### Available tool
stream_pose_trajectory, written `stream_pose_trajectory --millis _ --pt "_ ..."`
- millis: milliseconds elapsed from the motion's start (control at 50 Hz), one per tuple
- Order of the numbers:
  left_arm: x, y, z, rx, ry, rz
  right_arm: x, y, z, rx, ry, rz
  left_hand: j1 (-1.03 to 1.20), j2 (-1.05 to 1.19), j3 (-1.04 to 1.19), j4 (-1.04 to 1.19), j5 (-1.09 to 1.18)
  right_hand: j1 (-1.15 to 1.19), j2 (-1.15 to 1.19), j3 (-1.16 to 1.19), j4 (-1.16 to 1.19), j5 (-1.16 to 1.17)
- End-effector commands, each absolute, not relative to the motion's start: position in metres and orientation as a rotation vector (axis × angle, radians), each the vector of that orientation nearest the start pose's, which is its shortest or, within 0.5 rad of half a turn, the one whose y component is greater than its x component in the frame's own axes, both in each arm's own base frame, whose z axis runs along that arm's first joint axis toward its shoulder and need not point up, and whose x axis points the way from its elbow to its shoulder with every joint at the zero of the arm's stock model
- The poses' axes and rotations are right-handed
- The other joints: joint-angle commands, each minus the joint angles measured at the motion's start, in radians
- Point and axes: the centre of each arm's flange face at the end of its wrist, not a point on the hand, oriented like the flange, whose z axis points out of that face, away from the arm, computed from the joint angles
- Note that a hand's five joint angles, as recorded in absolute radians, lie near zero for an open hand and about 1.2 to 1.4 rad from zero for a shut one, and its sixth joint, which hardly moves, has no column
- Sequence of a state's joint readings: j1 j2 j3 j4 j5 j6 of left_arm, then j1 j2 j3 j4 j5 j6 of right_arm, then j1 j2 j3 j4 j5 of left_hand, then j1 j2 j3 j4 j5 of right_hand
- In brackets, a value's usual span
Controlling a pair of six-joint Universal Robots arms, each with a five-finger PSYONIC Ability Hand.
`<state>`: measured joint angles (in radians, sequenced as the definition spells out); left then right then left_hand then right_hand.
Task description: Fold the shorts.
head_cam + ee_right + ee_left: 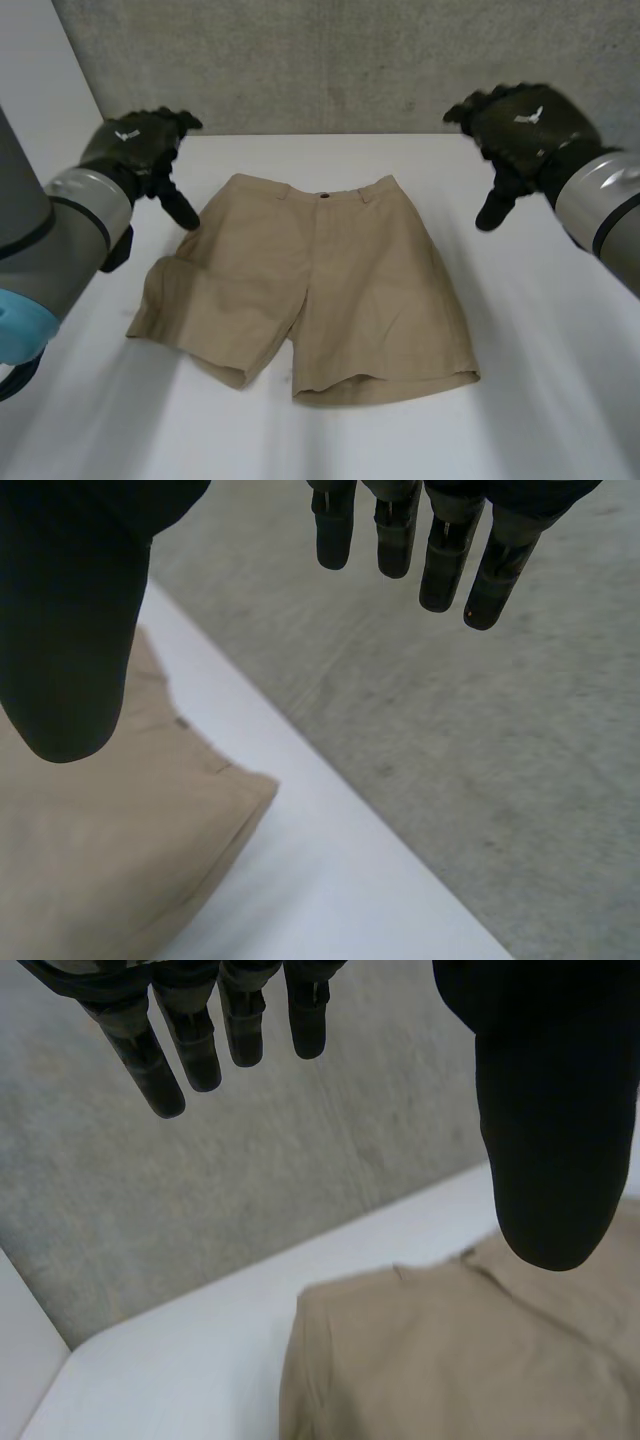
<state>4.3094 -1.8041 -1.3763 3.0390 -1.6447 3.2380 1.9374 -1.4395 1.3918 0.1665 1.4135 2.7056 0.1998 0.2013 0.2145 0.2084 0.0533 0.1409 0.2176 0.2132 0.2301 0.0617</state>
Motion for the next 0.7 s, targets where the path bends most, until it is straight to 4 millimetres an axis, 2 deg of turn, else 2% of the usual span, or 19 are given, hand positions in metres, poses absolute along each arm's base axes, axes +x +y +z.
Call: stream_pose_trajectory --millis 20,80,240,320,400,540,700 --pt "-0.277 -0.239 0.253 0.844 2.437 -1.993 0.258 -0.249 0.267 -1.335 2.064 -1.907 0.005 0.003 -0.010 -0.004 -0.023 0.034 -0.043 -0.039 -0.056 -0.062" --pt "-0.286 -0.224 0.244 0.916 2.460 -1.965 0.259 -0.251 0.247 -1.394 2.104 -1.829 0.017 0.015 0.002 0.008 -0.011 0.034 -0.043 -0.039 -0.056 -0.062" --pt "-0.285 -0.209 0.204 0.931 2.501 -1.812 0.253 -0.246 0.206 -1.427 2.203 -1.665 0.028 0.027 0.014 0.020 0.000 0.034 -0.043 -0.039 -0.056 -0.062" --pt "-0.287 -0.205 0.183 0.916 2.488 -1.766 0.252 -0.246 0.198 -1.412 2.197 -1.688 0.037 0.036 0.022 0.029 0.009 0.034 -0.043 -0.039 -0.056 -0.062" --pt "-0.289 -0.205 0.171 0.898 2.475 -1.754 0.252 -0.247 0.193 -1.400 2.179 -1.737 0.119 0.118 0.104 0.110 0.091 0.034 -0.043 -0.039 -0.056 -0.062" --pt "-0.290 -0.203 0.155 0.925 2.500 -1.694 0.252 -0.248 0.190 -1.389 2.175 -1.761 0.143 0.141 0.128 0.134 0.115 0.034 -0.043 -0.039 -0.056 -0.062" --pt "-0.302 -0.189 0.141 1.012 2.510 -1.657 0.251 -0.246 0.187 -1.390 2.186 -1.748 0.195 0.194 0.181 0.187 0.167 0.034 -0.043 -0.039 -0.056 -0.062"
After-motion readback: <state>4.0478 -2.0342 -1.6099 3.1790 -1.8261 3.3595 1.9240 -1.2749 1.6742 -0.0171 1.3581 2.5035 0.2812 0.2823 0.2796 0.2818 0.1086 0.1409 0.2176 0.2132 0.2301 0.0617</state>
